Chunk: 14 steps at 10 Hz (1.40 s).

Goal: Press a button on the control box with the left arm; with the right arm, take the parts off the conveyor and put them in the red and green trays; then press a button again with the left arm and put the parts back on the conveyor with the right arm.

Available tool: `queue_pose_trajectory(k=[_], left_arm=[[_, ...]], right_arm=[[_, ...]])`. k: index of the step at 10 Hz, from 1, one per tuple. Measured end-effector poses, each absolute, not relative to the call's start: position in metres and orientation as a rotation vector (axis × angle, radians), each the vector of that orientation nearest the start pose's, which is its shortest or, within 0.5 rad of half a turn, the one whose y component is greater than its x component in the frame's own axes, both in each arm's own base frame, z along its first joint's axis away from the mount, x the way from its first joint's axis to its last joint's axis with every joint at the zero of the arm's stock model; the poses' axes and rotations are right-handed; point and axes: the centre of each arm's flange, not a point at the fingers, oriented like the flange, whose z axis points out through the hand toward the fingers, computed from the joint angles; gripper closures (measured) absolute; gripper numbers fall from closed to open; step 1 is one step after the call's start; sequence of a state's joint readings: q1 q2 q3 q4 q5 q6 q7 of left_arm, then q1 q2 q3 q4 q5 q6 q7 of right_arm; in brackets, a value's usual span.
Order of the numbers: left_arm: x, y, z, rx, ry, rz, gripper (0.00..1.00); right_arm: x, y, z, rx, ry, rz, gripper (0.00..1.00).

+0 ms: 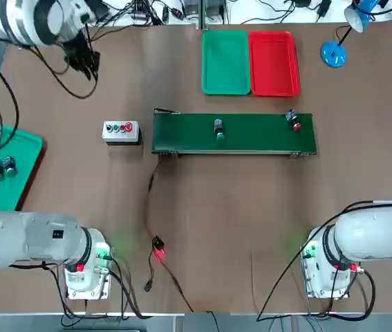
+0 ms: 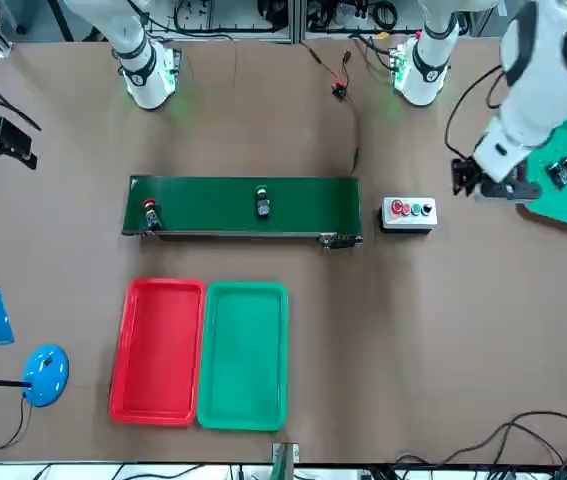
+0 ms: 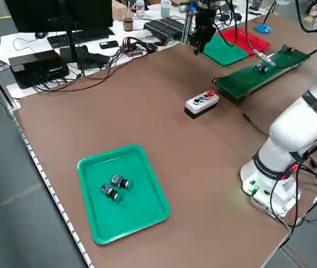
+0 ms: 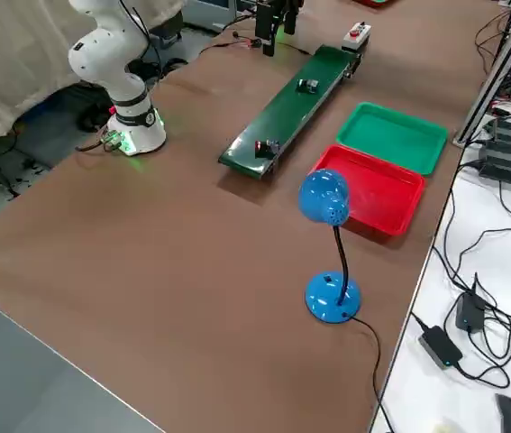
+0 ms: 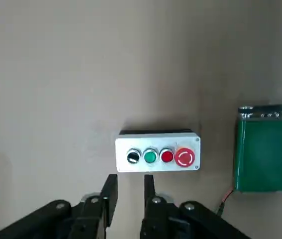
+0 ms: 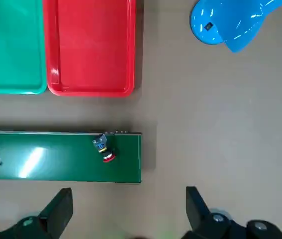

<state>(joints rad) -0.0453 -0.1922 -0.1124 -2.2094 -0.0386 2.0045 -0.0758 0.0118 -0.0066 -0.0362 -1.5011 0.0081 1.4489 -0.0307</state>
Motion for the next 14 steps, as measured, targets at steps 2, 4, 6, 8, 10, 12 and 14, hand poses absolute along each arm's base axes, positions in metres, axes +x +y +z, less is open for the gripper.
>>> queue_pose_trajectory(k=[2, 4, 6, 8, 10, 12, 14], left_arm=[[0.474, -0.093, 0.435, -3.145, 0.138, 0.001, 0.76], [0.467, -0.096, 0.408, -3.156, 0.137, -0.034, 0.85], [0.457, -0.099, 0.389, -3.155, 0.147, 0.002, 0.9], [0.448, -0.105, 0.371, -3.146, 0.171, 0.059, 0.95], [0.448, -0.111, 0.347, -3.145, 0.19, 0.093, 0.96], [0.445, -0.117, 0.32, -3.143, 0.212, 0.138, 0.99], [0.443, -0.118, 0.305, -3.143, 0.216, 0.16, 0.99]], right_arm=[[0.54, -0.012, 0.649, -3.131, -0.011, 0.075, 0.0], [0.54, -0.012, 0.649, -3.131, -0.011, 0.077, 0.0], [0.54, -0.013, 0.648, -3.131, -0.01, 0.079, 0.0], [0.541, -0.013, 0.646, -3.131, -0.01, 0.084, 0.0], [0.542, -0.013, 0.646, -3.131, -0.01, 0.087, 0.0], [0.543, -0.013, 0.644, -3.131, -0.01, 0.091, 0.0], [0.544, -0.013, 0.642, -3.131, -0.01, 0.097, 0.0]])
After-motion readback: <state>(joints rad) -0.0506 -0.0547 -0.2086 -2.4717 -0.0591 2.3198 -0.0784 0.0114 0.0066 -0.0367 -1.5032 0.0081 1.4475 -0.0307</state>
